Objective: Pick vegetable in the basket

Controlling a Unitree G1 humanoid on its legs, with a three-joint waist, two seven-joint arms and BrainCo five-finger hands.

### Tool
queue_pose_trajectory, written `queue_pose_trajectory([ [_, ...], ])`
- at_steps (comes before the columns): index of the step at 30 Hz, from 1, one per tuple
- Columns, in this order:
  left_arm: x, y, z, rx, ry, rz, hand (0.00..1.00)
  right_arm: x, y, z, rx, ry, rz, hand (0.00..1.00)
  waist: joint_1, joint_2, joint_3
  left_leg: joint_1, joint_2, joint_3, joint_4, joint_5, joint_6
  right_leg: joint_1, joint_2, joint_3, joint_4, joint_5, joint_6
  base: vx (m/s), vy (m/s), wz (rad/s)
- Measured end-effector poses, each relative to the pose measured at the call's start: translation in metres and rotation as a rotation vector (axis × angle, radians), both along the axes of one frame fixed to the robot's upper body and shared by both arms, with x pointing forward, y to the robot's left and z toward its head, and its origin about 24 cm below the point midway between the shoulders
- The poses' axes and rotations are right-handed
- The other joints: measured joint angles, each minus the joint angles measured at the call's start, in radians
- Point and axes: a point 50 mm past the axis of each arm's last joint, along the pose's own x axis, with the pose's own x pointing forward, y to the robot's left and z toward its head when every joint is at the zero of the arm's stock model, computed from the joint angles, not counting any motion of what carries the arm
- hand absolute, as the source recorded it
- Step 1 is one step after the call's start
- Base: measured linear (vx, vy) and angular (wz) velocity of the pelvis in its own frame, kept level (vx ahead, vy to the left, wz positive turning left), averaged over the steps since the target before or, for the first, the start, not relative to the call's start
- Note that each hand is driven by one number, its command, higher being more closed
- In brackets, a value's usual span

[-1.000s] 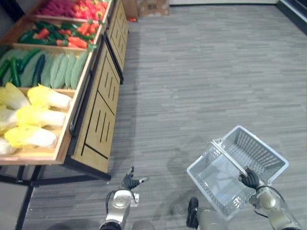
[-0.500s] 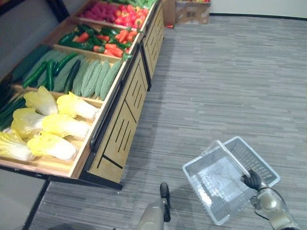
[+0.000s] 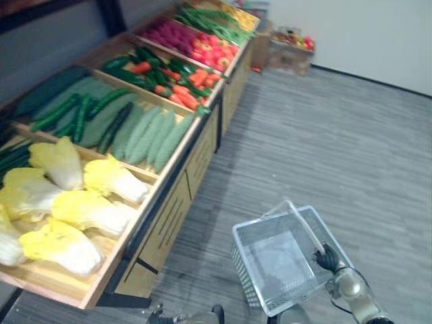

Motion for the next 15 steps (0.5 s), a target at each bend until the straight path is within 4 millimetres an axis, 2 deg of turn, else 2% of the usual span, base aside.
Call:
queue_pose_trajectory([
  [1,0.009,-0.001,0.002,0.001,-0.025,-0.006,0.00,-0.005,-0.015,0.000,-0.008,0.001,-0.071,1.00,0.000,0.006,-0.002,0.008,-0.001,-0.058,0.017,-0.018,-0.007,-0.004,0.010,0.015,-0.186,0.001,0.000,0.39,-0.132,1.38],
  [2,0.013,-0.002,0.004,0.001,-0.036,-0.011,0.00,-0.009,-0.022,-0.001,-0.002,-0.002,-0.119,1.00,0.000,0.009,-0.006,0.009,0.000,-0.093,0.024,-0.028,-0.014,-0.006,0.016,0.039,-0.292,0.008,0.010,0.41,-0.191,1.66],
  [4,0.028,-0.007,0.007,-0.013,-0.077,-0.023,0.00,-0.027,-0.052,-0.004,0.021,0.008,-0.318,1.00,0.005,0.015,-0.005,0.015,0.007,-0.227,0.061,-0.074,-0.046,-0.013,0.014,0.164,-0.568,0.029,0.032,0.41,-0.281,1.69],
  [7,0.026,-0.006,0.006,-0.010,-0.069,-0.007,0.00,-0.051,-0.069,-0.012,0.070,0.031,-0.511,1.00,0.008,0.024,-0.005,0.039,0.023,-0.330,0.098,-0.132,-0.094,-0.006,-0.015,0.223,-0.636,0.030,0.033,0.42,-0.428,1.48],
  [8,0.013,-0.003,0.002,-0.005,-0.030,0.022,0.00,-0.065,-0.070,-0.021,0.122,0.051,-0.606,1.00,0.009,0.005,-0.018,0.055,0.034,-0.363,0.100,-0.157,-0.128,0.009,-0.036,0.199,-0.625,0.043,0.050,0.42,-0.558,1.31],
  [9,0.009,-0.001,0.001,-0.002,-0.020,0.036,0.00,-0.072,-0.068,-0.025,0.141,0.064,-0.643,1.00,0.009,-0.010,-0.026,0.059,0.036,-0.369,0.100,-0.169,-0.141,0.017,-0.046,0.173,-0.626,0.062,0.044,0.50,-0.709,1.56],
  [10,-0.001,-0.004,-0.004,-0.021,0.014,0.082,0.00,-0.085,-0.072,-0.029,0.165,0.081,-0.719,1.00,0.006,0.020,-0.029,0.063,0.080,-0.383,0.106,-0.201,-0.169,0.016,-0.032,0.129,-0.572,0.145,0.093,0.48,-0.627,1.01],
  [11,-0.020,-0.019,-0.014,-0.075,0.080,0.131,0.00,-0.086,-0.072,-0.032,0.204,0.082,-0.779,1.00,0.013,0.072,-0.050,0.024,0.144,-0.367,0.147,-0.183,-0.187,0.006,0.020,0.074,-0.548,0.113,0.046,0.39,-0.506,0.84],
  [13,-0.030,-0.024,-0.018,-0.098,0.113,0.183,0.00,-0.087,-0.070,-0.035,0.227,0.090,-0.800,1.00,0.011,0.093,-0.048,-0.028,0.166,-0.330,0.228,-0.142,-0.210,0.022,0.037,0.035,-0.546,0.096,0.019,0.28,-0.354,0.49],
  [14,-0.034,-0.024,-0.020,-0.104,0.131,0.207,0.00,-0.091,-0.068,-0.038,0.246,0.098,-0.831,1.00,0.006,0.097,-0.045,-0.069,0.173,-0.285,0.298,-0.094,-0.232,0.051,0.038,0.000,-0.557,0.087,0.003,0.30,-0.428,0.87],
  [15,-0.037,-0.023,-0.021,-0.109,0.144,0.229,0.00,-0.100,-0.066,-0.043,0.269,0.116,-0.880,1.00,0.005,0.092,-0.041,-0.119,0.189,-0.194,0.383,-0.033,-0.245,0.116,0.031,-0.045,-0.597,0.081,-0.007,0.28,-0.449,1.11],
])
